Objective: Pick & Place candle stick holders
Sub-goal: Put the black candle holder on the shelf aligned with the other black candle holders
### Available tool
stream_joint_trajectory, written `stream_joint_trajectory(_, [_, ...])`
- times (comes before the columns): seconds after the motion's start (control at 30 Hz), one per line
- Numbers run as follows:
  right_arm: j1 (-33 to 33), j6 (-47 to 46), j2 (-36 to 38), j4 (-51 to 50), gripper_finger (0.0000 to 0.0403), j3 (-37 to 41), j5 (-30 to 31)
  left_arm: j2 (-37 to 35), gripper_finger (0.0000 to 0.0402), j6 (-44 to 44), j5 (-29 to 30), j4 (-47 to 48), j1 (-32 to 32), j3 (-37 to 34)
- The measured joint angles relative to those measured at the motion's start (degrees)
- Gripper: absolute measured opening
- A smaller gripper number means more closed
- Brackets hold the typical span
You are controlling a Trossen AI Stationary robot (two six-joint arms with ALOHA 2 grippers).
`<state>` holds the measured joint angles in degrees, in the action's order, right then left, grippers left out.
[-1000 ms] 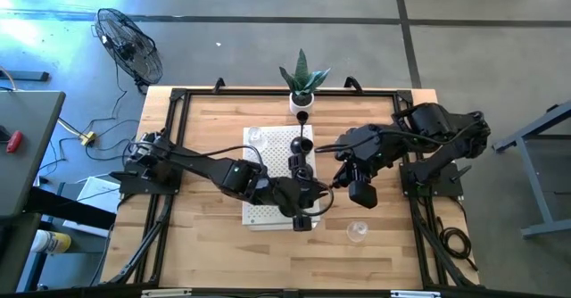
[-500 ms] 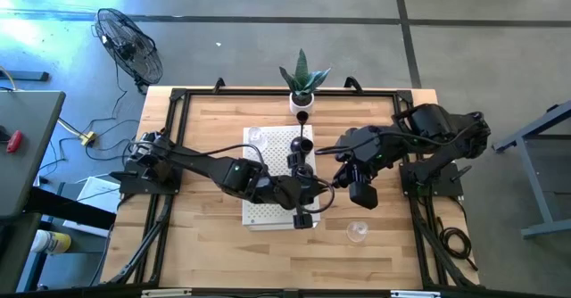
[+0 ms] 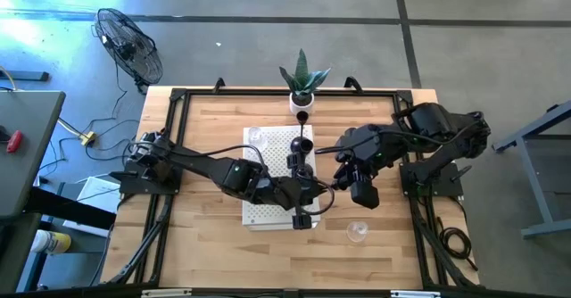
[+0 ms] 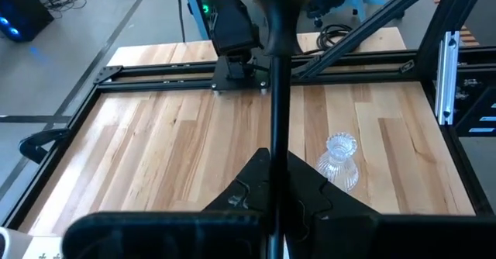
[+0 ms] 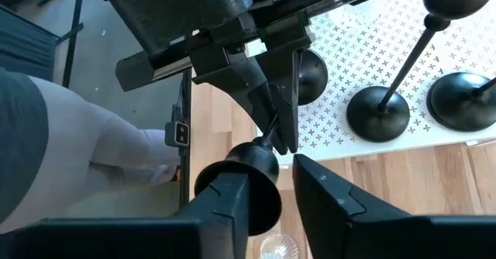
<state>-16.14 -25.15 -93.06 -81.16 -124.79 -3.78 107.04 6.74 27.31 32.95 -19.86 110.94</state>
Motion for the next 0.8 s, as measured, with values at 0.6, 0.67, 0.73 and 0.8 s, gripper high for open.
stream_joint_trajectory(0.6, [-2.4, -1.4, 3.6, -1.1, 0.0114, 0.0, 2.0, 0.0, 0.0003, 1.0, 0.0, 0.8, 0.0, -0.1])
stream_joint_trajectory(0.67, [-3.1, -1.4, 4.4, -1.2, 0.0114, 0.0, 3.3, 0.0, 0.0003, 1.0, 0.1, 0.7, 0.0, -0.1])
stream_joint_trajectory(0.73, [-3.9, -1.4, 5.3, -1.3, 0.0114, 0.0, 5.3, 0.0, 0.0003, 1.1, 0.2, 0.1, 0.0, 0.0])
stream_joint_trajectory(0.8, [-4.8, -1.4, 6.1, -1.4, 0.0114, 0.0, 7.2, 0.0, 0.0003, 1.9, 0.2, -1.0, 0.3, 0.0])
